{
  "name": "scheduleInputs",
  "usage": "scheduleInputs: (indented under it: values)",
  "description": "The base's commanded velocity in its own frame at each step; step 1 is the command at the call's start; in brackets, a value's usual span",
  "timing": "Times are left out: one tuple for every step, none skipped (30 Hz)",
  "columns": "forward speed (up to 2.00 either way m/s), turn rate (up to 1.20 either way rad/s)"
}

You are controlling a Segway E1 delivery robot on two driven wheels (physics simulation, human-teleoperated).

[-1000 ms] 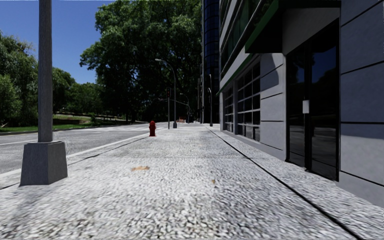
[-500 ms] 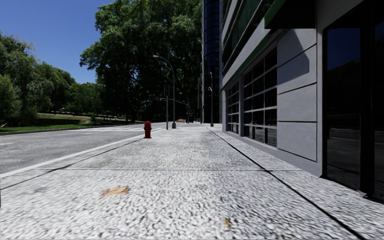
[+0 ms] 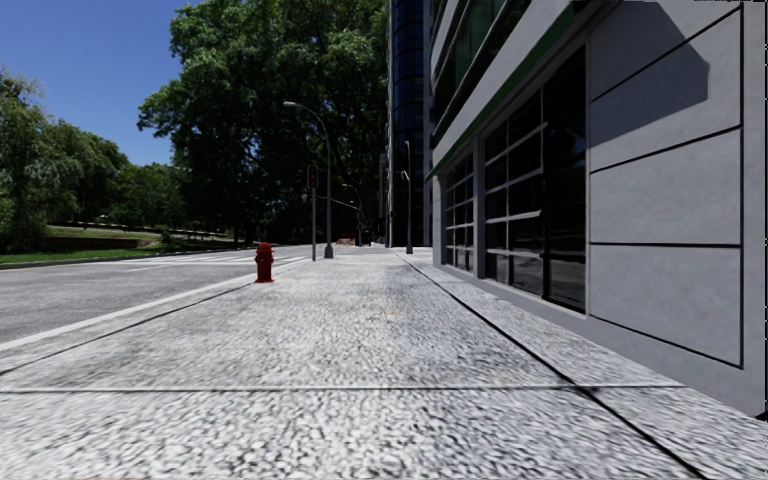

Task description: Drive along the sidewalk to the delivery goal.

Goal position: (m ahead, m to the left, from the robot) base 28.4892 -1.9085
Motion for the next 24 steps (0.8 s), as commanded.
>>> scheduleInputs:
  values:
    - [2.0, 0.0]
    - [2.0, 0.0]
    - [2.0, 0.0]
    - [2.0, 0.0]
    - [2.0, 0.0]
    - [2.0, 0.0]
    - [2.0, 0.0]
    - [2.0, 0.0]
    - [2.0, 0.0]
    - [2.0, 0.0]
    - [2.0, 0.01]
    - [2.0, 0.12]
    - [2.0, 0.21]
    - [2.0, 0.21]
    - [2.0, 0.27]
    - [2.0, 0.34]
    - [2.0, 0.35]
    - [2.0, 0.35]
    - [2.0, 0.35]
    - [2.0, 0.21]
    - [2.0, 0.0]
    - [2.0, 0.0]
    - [2.0, 0.0]
    - [2.0, 0.0]
